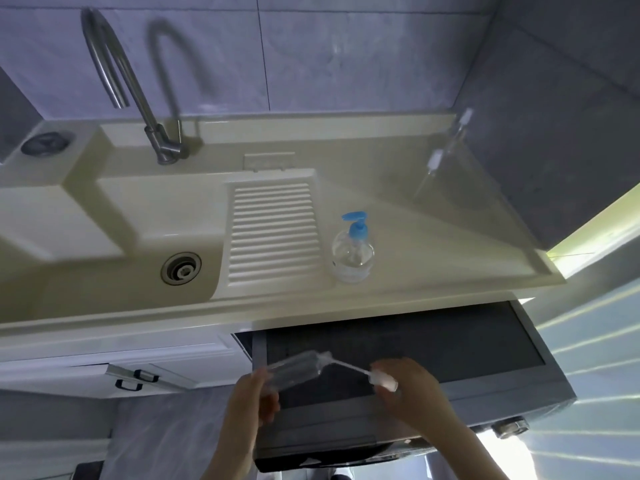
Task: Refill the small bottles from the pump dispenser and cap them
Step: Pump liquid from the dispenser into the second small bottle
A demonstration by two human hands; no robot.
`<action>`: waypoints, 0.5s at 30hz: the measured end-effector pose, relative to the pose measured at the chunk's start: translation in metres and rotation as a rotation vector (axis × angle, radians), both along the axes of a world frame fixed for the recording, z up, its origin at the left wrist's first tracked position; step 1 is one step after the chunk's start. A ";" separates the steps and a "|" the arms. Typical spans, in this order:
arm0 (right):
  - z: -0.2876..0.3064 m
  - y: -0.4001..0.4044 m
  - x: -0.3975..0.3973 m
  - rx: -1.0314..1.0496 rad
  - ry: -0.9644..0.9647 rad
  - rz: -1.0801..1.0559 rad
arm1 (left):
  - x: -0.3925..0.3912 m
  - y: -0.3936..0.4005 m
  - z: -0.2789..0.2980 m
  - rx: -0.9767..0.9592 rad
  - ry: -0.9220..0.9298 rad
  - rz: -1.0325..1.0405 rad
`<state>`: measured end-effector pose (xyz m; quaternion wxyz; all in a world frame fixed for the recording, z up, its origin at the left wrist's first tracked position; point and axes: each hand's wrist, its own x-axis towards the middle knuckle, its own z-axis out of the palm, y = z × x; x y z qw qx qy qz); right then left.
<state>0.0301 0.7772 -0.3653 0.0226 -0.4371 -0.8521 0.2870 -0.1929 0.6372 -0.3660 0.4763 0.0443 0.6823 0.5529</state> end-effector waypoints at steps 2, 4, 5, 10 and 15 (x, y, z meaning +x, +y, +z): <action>0.002 0.003 0.006 -0.141 0.118 -0.212 | -0.006 -0.002 0.002 0.071 -0.114 0.089; 0.005 0.005 0.007 -0.223 0.304 -0.421 | -0.008 -0.007 0.003 0.136 -0.164 0.126; 0.006 0.007 0.007 -0.271 0.356 -0.514 | -0.008 -0.010 0.000 0.155 -0.161 0.113; 0.006 0.017 0.008 -0.191 0.363 -0.743 | -0.008 -0.014 -0.003 0.157 0.001 0.027; -0.012 0.037 0.016 -0.085 0.335 -0.697 | 0.000 -0.017 -0.009 0.195 0.129 -0.056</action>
